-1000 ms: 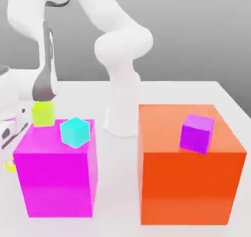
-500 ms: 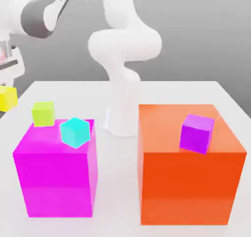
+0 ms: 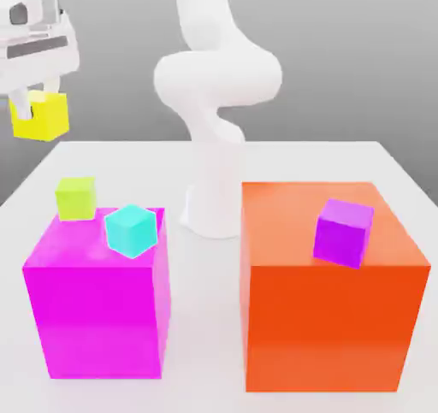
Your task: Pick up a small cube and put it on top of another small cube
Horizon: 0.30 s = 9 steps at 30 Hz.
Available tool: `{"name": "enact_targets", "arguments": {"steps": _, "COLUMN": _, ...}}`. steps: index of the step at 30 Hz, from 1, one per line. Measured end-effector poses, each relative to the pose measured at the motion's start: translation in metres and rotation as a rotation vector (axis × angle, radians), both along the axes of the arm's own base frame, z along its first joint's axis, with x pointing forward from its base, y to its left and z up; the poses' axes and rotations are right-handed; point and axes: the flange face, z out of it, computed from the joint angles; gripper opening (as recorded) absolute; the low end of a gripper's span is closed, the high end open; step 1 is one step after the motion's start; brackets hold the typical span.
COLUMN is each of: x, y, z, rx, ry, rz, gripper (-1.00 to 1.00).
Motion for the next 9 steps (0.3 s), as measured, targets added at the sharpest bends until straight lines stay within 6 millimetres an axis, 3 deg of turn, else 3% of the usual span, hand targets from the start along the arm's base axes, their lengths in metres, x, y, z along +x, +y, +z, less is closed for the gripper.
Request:
{"name": "enact_targets", "arguments": {"steps": 2, "x": 0.010, "y": 0.010, "z": -0.015, "rx": 0.010, "ry": 0.009, "rz": 0.002, "gripper": -1.00}}
{"name": "enact_targets", "arguments": {"steps": 5, "x": 0.013, "y": 0.013, "z": -0.055, "rx": 0.012, "ry": 0.011, "rz": 0.003, "gripper": -1.00}}
{"name": "enact_targets", "arguments": {"steps": 6, "x": 0.013, "y": 0.014, "z": -0.064, "rx": 0.013, "ry": 0.011, "rz": 0.003, "gripper": 1.00}}
{"name": "enact_targets", "arguments": {"steps": 9, "x": 0.013, "y": 0.014, "z": -0.064, "rx": 0.013, "ry": 0.011, "rz": 0.003, "gripper": 1.00}}
